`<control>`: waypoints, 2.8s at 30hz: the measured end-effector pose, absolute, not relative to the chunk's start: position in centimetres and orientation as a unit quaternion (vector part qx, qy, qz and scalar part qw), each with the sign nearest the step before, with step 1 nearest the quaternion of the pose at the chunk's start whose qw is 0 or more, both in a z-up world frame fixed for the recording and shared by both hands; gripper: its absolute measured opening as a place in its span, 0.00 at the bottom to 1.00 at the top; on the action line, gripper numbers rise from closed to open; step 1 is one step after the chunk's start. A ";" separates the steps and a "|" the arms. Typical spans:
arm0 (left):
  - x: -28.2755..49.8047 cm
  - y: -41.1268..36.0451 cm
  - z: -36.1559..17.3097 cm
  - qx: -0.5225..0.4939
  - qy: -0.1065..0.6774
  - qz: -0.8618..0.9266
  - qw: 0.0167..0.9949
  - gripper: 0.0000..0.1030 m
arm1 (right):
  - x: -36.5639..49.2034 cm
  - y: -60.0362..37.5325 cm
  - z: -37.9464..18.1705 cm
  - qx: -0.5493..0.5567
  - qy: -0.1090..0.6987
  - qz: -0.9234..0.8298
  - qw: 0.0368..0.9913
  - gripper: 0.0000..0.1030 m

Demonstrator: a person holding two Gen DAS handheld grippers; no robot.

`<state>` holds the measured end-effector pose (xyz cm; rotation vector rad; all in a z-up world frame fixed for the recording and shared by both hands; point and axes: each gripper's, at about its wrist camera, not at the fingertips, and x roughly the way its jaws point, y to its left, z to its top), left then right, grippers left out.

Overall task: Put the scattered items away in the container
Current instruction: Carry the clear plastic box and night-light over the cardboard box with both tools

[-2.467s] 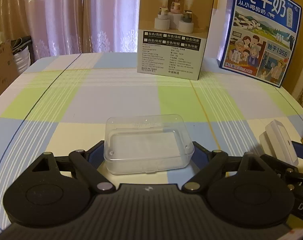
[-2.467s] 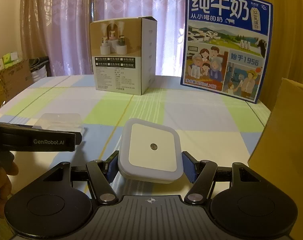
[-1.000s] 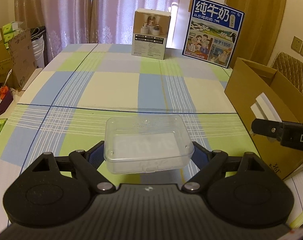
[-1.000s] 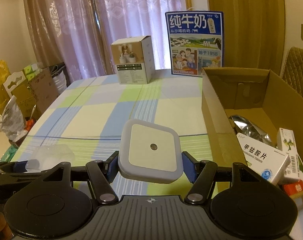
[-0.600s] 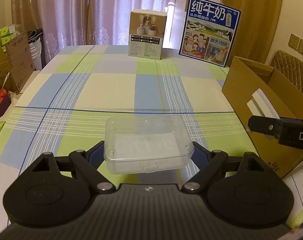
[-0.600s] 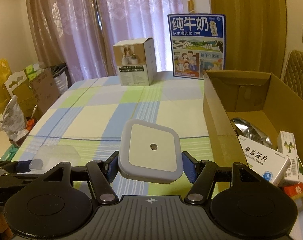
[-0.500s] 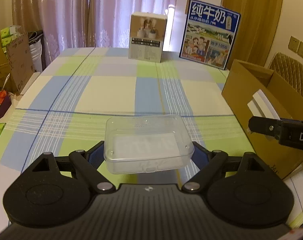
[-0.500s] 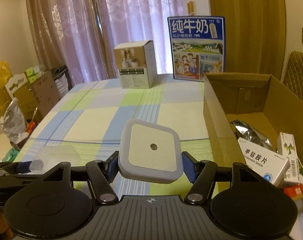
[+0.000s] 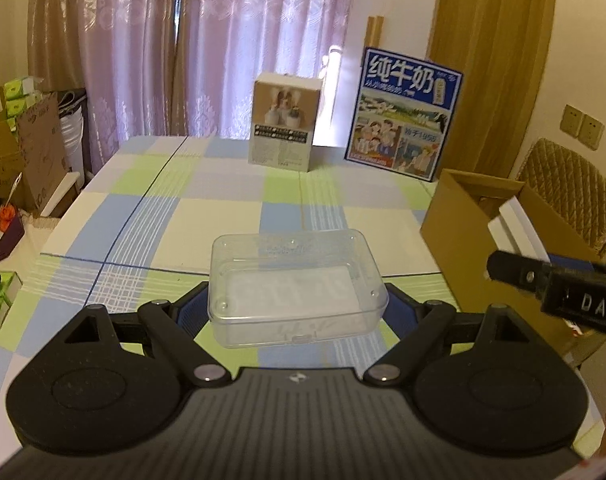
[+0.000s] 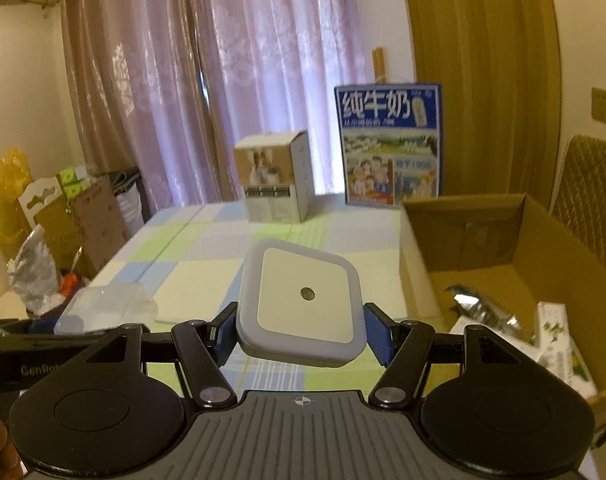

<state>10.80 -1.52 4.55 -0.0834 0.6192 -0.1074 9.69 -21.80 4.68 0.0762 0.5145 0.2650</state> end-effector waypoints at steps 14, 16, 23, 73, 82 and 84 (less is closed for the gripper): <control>8.1 -8.6 8.2 -0.001 0.285 -0.117 0.952 0.83 | 7.1 -28.3 9.1 0.027 0.234 0.074 0.969 0.60; 8.0 -9.7 8.6 0.006 0.283 -0.127 0.951 0.83 | 6.9 -29.4 9.4 0.028 0.234 0.067 0.970 0.60; 8.0 -13.5 9.6 0.022 0.279 -0.160 0.947 0.83 | 6.3 -32.6 9.7 0.022 0.235 0.044 0.971 0.60; 13.4 -24.9 8.0 0.049 0.298 -0.248 0.920 0.83 | 10.4 -42.4 6.3 0.010 0.276 -0.002 0.961 0.60; 14.7 -25.5 7.4 0.046 0.303 -0.249 0.919 0.83 | 11.2 -43.2 5.8 0.009 0.279 -0.005 0.960 0.60; 15.1 -25.4 7.3 0.045 0.304 -0.247 0.919 0.83 | 11.3 -43.3 5.8 0.010 0.279 -0.005 0.960 0.60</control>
